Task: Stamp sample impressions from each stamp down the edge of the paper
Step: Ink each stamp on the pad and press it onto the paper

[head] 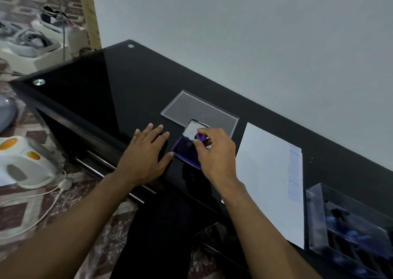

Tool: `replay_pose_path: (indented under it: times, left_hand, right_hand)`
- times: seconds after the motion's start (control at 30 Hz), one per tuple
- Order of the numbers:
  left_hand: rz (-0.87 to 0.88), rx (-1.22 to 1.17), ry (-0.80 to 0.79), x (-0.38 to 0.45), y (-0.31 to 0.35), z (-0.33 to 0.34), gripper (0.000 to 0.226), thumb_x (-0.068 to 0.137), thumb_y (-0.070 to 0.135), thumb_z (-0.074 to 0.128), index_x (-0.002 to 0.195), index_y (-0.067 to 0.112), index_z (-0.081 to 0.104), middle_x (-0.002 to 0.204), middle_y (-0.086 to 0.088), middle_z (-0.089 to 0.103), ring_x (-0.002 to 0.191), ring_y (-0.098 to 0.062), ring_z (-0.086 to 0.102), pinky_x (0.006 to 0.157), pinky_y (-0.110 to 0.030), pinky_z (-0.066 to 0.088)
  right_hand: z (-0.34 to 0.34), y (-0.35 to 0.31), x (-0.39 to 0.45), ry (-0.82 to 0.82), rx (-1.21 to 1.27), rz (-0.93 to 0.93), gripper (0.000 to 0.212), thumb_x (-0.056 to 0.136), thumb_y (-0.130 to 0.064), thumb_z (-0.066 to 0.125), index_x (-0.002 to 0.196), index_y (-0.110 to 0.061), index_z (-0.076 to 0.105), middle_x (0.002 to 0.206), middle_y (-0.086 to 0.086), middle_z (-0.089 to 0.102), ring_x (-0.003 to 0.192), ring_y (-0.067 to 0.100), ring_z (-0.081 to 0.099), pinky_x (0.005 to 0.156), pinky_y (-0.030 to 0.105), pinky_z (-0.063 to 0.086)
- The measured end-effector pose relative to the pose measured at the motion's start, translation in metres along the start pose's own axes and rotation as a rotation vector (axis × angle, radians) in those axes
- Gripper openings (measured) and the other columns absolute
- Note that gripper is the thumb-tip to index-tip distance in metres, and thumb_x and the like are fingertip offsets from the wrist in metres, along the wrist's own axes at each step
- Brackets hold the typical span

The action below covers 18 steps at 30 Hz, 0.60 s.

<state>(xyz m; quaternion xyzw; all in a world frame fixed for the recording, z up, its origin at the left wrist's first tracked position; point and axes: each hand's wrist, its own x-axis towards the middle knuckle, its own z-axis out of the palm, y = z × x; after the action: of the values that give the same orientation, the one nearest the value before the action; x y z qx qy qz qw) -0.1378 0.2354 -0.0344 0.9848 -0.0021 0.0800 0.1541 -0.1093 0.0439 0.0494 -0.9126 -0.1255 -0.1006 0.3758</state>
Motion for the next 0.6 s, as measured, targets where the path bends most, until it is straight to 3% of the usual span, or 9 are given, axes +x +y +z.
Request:
replay_pose_path:
  times: [0.2, 0.53, 0.6]
  left_hand:
    - [-0.011, 0.052, -0.008, 0.0005, 0.0024, 0.0088, 0.080, 0.091, 0.069, 0.014, 0.154, 0.025, 0.036, 0.166, -0.001, 0.024, 0.155, -0.022, 0.008, 0.124, -0.048, -0.001]
    - [-0.019, 0.077, 0.025, -0.0018, 0.0033, 0.0104, 0.080, 0.091, 0.069, 0.013, 0.152, 0.025, 0.039, 0.165, -0.002, 0.027, 0.155, -0.022, 0.012, 0.125, -0.051, 0.006]
    - [-0.019, 0.078, 0.024, -0.0009, 0.0037, 0.0111, 0.080, 0.091, 0.069, 0.012, 0.152, 0.025, 0.039, 0.165, -0.002, 0.027, 0.155, -0.022, 0.013, 0.125, -0.051, 0.007]
  right_hand:
    - [0.0041, -0.0016, 0.0029, -0.097, -0.111, -0.012, 0.031, 0.091, -0.022, 0.069, 0.122, -0.018, 0.068, 0.124, -0.001, 0.063, 0.109, 0.013, 0.060, 0.098, 0.028, 0.051]
    - [0.0050, -0.0010, 0.0069, -0.151, -0.208, -0.001, 0.033, 0.094, -0.023, 0.064, 0.127, -0.018, 0.065, 0.131, 0.001, 0.060, 0.117, 0.013, 0.057, 0.096, 0.016, 0.037]
    - [0.0046, -0.0013, 0.0078, -0.163, -0.217, -0.001, 0.032, 0.094, -0.023, 0.065, 0.126, -0.017, 0.065, 0.129, 0.001, 0.060, 0.115, 0.013, 0.058, 0.098, 0.018, 0.039]
